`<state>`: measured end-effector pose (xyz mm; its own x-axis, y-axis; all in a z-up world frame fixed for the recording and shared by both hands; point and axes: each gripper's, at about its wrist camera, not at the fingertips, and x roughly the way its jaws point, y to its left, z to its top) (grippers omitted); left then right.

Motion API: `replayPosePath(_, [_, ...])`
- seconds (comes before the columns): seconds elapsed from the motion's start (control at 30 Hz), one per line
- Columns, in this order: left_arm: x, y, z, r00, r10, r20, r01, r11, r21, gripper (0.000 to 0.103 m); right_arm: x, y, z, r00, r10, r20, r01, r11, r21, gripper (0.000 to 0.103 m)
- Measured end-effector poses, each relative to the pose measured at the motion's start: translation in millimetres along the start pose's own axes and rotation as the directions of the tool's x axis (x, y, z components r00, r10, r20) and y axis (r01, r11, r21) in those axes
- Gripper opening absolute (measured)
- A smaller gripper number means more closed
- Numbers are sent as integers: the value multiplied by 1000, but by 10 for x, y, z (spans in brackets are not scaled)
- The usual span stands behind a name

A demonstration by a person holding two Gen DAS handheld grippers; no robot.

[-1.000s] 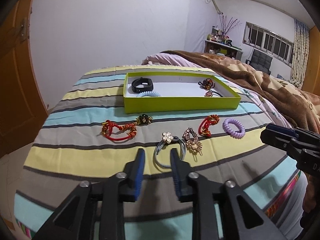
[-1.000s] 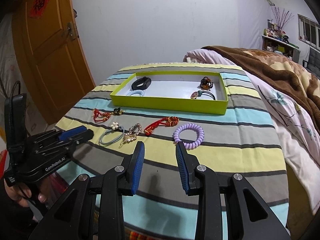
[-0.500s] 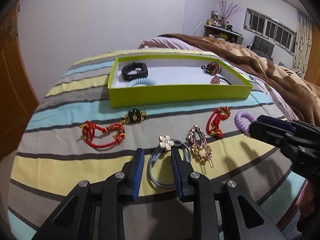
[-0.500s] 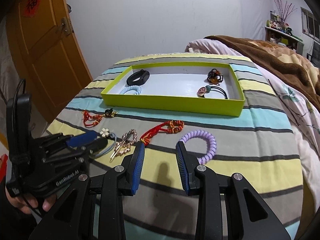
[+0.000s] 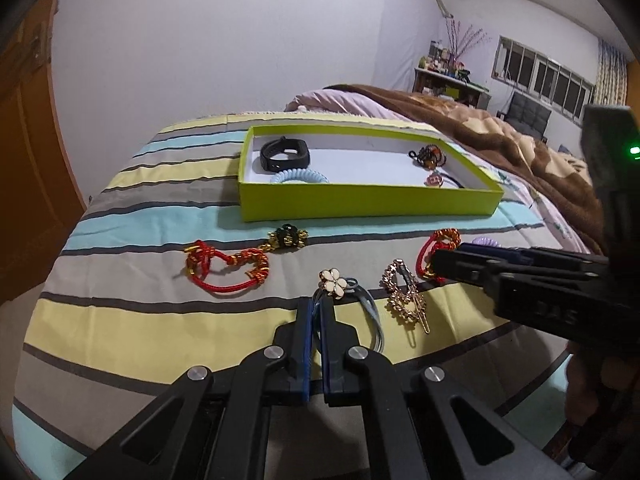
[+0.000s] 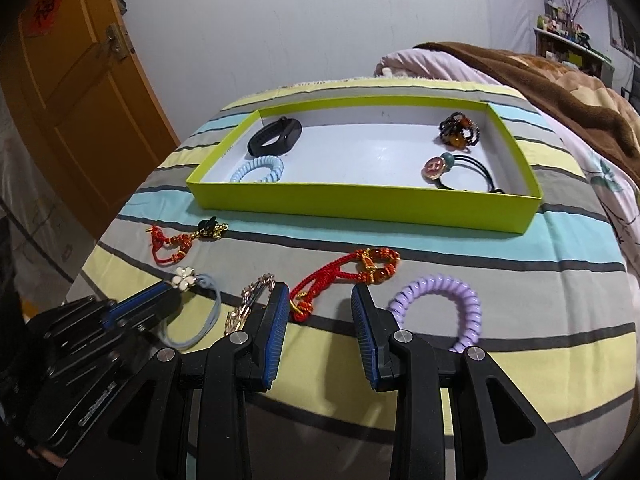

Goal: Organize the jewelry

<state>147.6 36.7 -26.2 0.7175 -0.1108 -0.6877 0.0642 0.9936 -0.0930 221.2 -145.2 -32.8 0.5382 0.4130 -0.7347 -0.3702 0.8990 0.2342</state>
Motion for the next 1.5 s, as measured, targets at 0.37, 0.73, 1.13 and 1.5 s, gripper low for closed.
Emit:
replayPosePath(0.37, [-106,170,-57,1000,-23,21,24,999,-37,3,145,146,75,989,-144,-24,143,989,-50,19])
replayPosePath(0.73, [-199,226,-84,999,-14,36,16,999,-51,3,-10,134,-33,995,-97,-8,97,994,-54,8])
replayPosePath(1.13, [-412,82,-30,997,-19,69,22,999,-35,3,-499,111,-143,997,-30,78,34,998,-54,8])
replayPosePath(1.5, [-604,-125,166,992,-22,125,21,1000,5,3,-823,35,-108,989,4,150,4,998,-55,8])
